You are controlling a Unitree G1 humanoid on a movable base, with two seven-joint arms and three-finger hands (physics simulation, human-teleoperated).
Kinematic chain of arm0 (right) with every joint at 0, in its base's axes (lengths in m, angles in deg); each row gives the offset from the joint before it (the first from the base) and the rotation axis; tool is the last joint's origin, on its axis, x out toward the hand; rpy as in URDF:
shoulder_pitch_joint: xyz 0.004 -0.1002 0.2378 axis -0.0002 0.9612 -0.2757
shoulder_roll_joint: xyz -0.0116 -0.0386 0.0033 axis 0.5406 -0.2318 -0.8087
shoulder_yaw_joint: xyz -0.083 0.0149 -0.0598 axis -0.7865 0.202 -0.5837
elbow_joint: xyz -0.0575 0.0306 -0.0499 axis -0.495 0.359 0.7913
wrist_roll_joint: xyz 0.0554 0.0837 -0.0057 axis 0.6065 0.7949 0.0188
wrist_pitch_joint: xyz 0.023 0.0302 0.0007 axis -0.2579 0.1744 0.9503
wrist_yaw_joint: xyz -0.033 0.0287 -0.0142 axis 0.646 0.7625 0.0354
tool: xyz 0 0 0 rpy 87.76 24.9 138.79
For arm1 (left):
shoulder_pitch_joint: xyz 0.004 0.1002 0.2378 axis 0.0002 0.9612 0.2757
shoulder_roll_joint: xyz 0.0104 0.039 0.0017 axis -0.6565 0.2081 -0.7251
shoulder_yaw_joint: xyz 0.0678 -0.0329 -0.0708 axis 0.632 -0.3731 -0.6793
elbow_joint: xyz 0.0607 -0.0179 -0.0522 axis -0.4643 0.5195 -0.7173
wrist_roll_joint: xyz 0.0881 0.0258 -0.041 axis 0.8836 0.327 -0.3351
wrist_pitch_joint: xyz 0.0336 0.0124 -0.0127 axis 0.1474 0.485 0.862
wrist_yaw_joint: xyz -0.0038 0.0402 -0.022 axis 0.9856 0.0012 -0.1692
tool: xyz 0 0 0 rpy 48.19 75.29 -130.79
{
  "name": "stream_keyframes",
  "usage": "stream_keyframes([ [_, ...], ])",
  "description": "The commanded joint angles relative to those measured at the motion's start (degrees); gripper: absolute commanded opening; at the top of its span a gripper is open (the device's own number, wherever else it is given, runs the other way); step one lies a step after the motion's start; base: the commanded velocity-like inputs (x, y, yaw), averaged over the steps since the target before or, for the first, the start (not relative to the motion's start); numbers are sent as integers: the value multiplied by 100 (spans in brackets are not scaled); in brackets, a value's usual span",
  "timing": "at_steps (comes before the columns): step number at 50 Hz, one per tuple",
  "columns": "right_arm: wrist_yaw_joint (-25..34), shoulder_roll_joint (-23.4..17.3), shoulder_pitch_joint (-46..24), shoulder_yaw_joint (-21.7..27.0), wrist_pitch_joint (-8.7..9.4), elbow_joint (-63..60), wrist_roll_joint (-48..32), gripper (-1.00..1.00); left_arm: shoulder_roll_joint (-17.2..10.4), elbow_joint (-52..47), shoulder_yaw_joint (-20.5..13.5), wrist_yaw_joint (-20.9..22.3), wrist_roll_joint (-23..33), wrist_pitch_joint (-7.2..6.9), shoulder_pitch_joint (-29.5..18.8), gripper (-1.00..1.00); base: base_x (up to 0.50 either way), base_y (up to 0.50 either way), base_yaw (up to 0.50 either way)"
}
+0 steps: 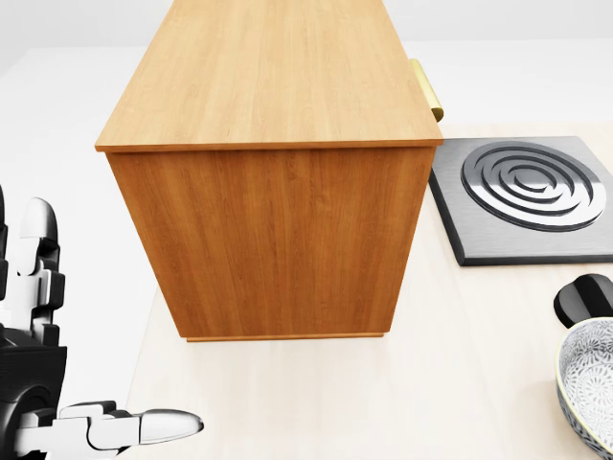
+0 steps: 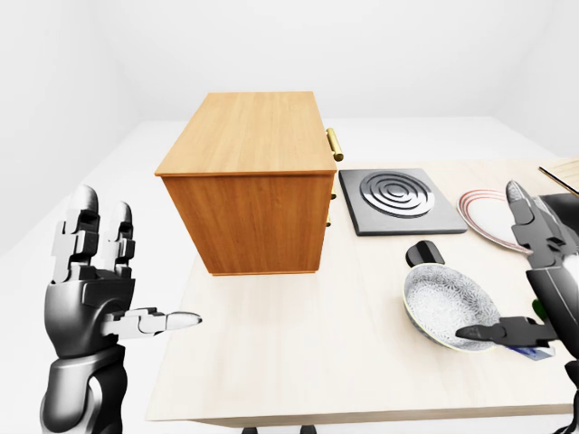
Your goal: Put the bowl on the top of the cabinet.
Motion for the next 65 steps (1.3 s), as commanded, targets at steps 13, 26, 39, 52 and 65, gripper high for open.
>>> stream_keyframes([
  [13,-800,217,660,-142,0,2399,-1536,100,-5,22,8,5,5,0,-10,100,0,0,0],
  [26,-1531,10,671,-514,0,3265,-1967,100,-11,4,45,7,19,0,24,100,0,0,0],
  [39,-1990,-303,443,-1024,0,3630,-2374,100,-9,68,7,-17,30,0,-42,100,0,0,0],
  [52,-1752,-208,353,-1303,0,3146,-2460,100,-3,80,-8,-38,42,0,-76,100,0,0,0],
  [65,-1398,206,509,-1343,0,2492,-2379,100,-11,104,24,-11,26,0,-28,100,0,0,0],
])
